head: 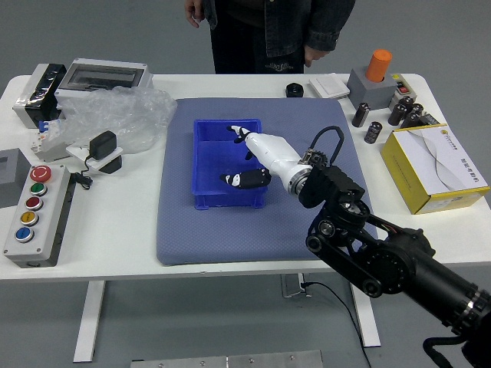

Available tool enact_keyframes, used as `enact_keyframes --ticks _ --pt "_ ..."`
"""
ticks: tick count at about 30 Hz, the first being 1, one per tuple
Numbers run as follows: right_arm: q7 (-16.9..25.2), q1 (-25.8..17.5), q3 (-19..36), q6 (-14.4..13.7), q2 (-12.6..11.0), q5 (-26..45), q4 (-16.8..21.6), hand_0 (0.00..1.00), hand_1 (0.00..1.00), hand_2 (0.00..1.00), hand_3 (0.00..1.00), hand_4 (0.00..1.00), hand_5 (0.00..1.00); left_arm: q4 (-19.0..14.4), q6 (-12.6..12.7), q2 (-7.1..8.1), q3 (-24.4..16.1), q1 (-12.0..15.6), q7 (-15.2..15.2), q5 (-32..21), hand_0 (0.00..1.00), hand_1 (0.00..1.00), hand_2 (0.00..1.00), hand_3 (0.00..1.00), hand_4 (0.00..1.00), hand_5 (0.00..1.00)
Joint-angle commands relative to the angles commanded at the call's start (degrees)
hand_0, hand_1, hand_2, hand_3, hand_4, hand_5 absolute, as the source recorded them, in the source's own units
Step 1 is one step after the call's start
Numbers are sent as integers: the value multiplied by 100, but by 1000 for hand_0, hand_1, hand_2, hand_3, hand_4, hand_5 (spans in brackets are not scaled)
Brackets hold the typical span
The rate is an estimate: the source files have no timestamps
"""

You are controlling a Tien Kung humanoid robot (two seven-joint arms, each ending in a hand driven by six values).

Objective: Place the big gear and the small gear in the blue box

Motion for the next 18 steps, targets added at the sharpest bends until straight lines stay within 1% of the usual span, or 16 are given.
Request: enact_keyframes --ticks 1,2,7,8,10,11,13,14,18 --pt "-1 11 35 -3 -51 2 36 660 611 805 968 844 410 0 0 3 2 0 0 -4 734 683 728 719 453 12" --pt "1 22 57 -7 -92 5 59 649 599 786 912 848 414 0 1 5 3 0 0 -6 734 683 723 719 452 12" --pt "-6 134 171 3 -423 48 131 649 599 786 912 848 414 0 4 21 6 -7 -3 -19 734 683 723 719 452 12" --pt "-9 158 182 13 -484 59 128 644 591 756 857 836 406 0 4 24 6 -10 -4 -21 734 683 726 718 452 13" --pt "-24 236 196 58 -651 95 90 644 591 756 857 836 406 0 3 27 3 -20 -7 -24 734 683 726 718 452 13" --pt "-29 258 197 73 -692 103 76 644 591 756 857 836 406 0 3 28 2 -23 -8 -24 734 683 726 718 452 13" --pt "-37 330 179 123 -796 137 7 644 591 756 857 836 406 0 3 29 0 -28 -10 -28 734 683 726 718 452 13" --pt "-37 369 164 151 -839 158 -40 641 594 751 814 821 385 0 3 29 -1 -30 -9 -27 734 683 726 719 452 13" --pt "7 589 38 263 -992 298 -419 641 594 751 814 821 385 0 3 37 -8 -36 -9 -24 734 683 726 719 452 13"
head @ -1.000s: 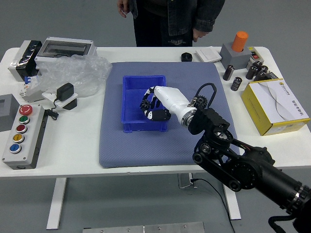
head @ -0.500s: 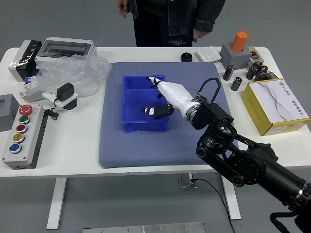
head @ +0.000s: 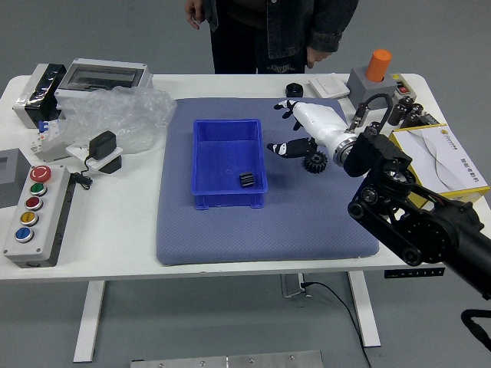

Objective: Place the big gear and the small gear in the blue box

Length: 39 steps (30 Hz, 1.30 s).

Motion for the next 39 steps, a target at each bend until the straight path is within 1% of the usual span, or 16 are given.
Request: enact_keyframes --ticks 1,2,7,8,13,18,20,23,28,32,35,39 --pt "18 74 -49 32 -27 50 -127 641 594 751 814 821 385 0 0 3 -3 -2 0 1 734 683 726 719 452 13" --pt "29 127 -82 60 -44 84 -234 708 641 774 820 821 390 0 0 5 -6 -3 0 3 734 683 726 719 452 13" --pt "106 427 -281 221 -44 269 -896 708 641 774 820 821 390 0 1 9 -6 0 3 5 734 683 726 719 452 13" --pt "124 479 -316 238 -24 296 -1012 718 654 777 823 814 381 0 1 8 -4 0 3 5 734 683 724 718 451 14" --pt "217 686 -490 306 84 431 -1691 718 654 777 823 814 381 0 0 8 -8 -4 3 12 734 683 724 718 451 14" --pt "305 784 -619 336 199 544 -2240 717 659 780 832 813 377 0 1 13 -11 -7 5 18 734 683 722 718 450 12" --pt "345 808 -689 350 247 617 -2531 718 656 780 834 808 372 0 1 12 -14 -8 6 20 734 683 723 718 450 12" --pt "372 818 -734 359 288 681 -2760 718 656 780 834 808 372 0 2 9 -10 -5 8 19 734 683 723 718 450 12" --pt "381 823 -778 375 348 747 -2967 713 648 778 835 802 364 0 2 7 -8 -1 10 19 734 683 722 719 450 11" --pt "356 823 -802 396 371 784 -2981 717 651 776 834 797 359 0 1 7 -20 -3 8 28 734 683 723 720 450 12" --pt "317 827 -777 418 363 820 -2896 717 651 776 834 797 359 0 1 7 -23 -1 9 29 734 683 723 720 450 12" --pt "202 849 -637 478 283 836 -2623 709 647 769 832 797 357 0 2 10 -24 0 8 27 734 683 723 719 451 12"
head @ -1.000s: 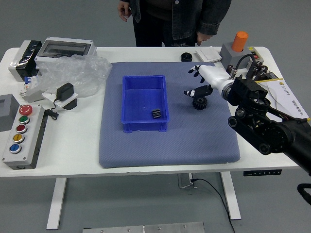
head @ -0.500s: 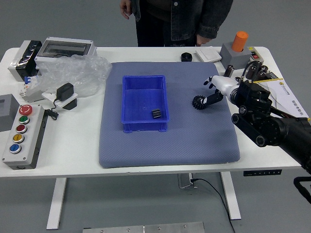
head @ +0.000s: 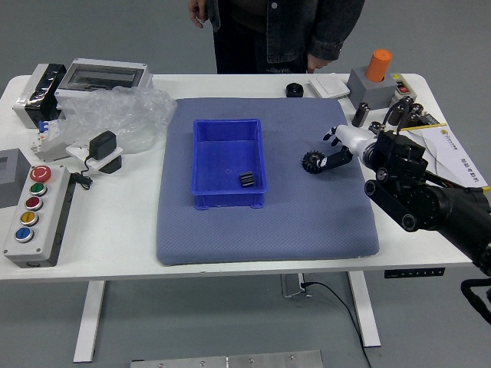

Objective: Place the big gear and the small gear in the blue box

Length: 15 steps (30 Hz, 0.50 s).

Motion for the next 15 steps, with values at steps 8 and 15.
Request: enact_keyframes --ticks 8,15 --pt "-369 -4 316 206 -142 -64 746 706 646 764 830 796 356 0 1 13 -11 4 -2 5 734 683 723 721 451 11" --pt "-475 -119 305 255 -94 -47 899 706 648 765 830 796 353 0 -4 5 -30 -1 -5 28 734 683 723 722 452 11"
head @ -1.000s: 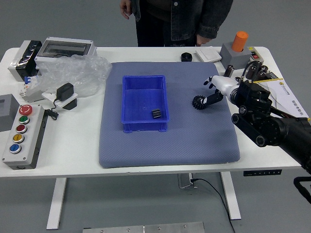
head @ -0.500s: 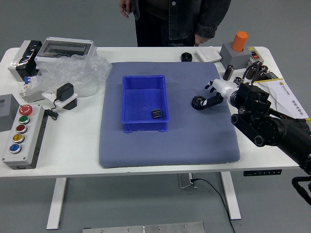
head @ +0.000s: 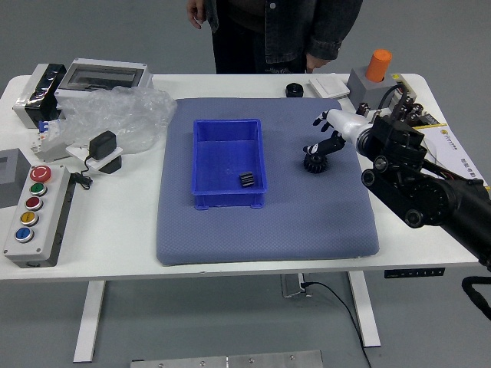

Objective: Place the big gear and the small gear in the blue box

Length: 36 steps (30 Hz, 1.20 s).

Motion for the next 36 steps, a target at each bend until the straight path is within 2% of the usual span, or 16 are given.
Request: enact_keyframes --ticks 16,36 --pt "243 -111 -98 -208 173 -62 -361 706 647 761 828 796 355 0 0 -16 27 -17 11 -2 733 682 723 720 452 13" --pt "421 -249 -284 -439 213 -344 -569 688 618 732 797 790 361 0 -1 -15 59 -21 16 -3 733 682 723 720 452 12"
